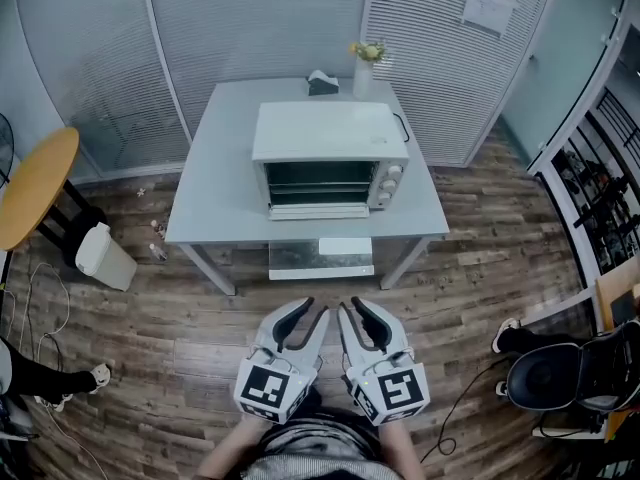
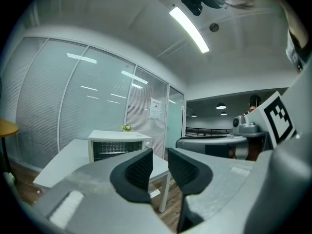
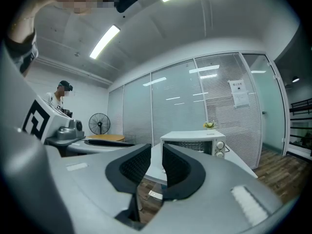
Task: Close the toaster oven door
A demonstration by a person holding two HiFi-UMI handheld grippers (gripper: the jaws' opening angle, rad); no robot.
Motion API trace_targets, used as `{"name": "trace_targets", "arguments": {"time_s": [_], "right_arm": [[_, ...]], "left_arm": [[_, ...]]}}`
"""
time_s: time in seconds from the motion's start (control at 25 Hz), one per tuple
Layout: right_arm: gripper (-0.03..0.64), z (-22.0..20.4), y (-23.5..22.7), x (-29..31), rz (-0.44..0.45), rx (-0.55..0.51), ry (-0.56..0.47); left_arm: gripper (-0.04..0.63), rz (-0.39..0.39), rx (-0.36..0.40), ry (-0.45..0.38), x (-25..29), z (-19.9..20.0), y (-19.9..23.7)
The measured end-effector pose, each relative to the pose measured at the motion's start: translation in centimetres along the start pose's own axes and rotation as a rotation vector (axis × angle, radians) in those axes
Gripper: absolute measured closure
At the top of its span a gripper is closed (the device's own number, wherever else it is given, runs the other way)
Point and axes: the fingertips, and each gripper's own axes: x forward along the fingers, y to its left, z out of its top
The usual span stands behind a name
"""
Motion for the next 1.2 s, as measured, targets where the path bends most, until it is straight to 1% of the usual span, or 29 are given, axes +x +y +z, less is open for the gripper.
{"name": "trace_targets", "arguments": {"time_s": [0.16,0.24,0.32,0.44,0.48,0.6,0.68,0.76,0.92,1.0,1.2], "right_arm": [[0.543,-0.2,0.4,1.2,-0.014,0.004,-0.002],[0.543,-0.4,0.6,1.4,-0.017,0.009,0.001],[0.543,-0.5,0.8,1.6,-0.019,0.012,0.009],[0.543,-0.7,0.6,1.9,-0.026,0.017,0.026],[0.543,-0.9,0.6,2.0,-0.026,0.02,0.032],[0.543,-1.3,0.3,2.4,-0.024,0.027,0.045],[0.543,-1.4,-0.1,2.8,-0.017,0.027,0.047],[0.543,-1.3,-0.5,3.5,-0.005,0.025,0.049],[0.543,-1.0,-1.3,5.2,0.027,0.019,0.05],[0.543,-0.7,-1.8,6.0,0.041,0.017,0.047],[0.543,-0.7,-3.3,7.9,0.054,0.016,0.055]], "left_arm": [[0.489,-0.011,0.015,0.004,0.0,-0.3,1.0],[0.49,-0.009,0.001,0.011,-0.1,-0.4,1.2],[0.489,-0.012,0.004,0.012,-0.1,-0.2,1.5],[0.49,-0.004,-0.034,0.012,0.1,-0.2,1.8],[0.49,-0.003,-0.035,0.015,0.1,-0.4,2.0],[0.49,-0.007,-0.007,0.022,0.4,-0.8,2.4],[0.49,0.002,-0.025,0.026,0.9,-0.9,2.7],[0.49,0.009,-0.025,0.029,1.5,-1.0,3.0],[0.489,0.02,0.001,0.034,3.1,-0.8,3.8],[0.491,0.031,-0.017,0.034,3.9,-0.4,4.1],[0.489,0.048,-0.034,0.04,6.0,-0.2,5.5]]}}
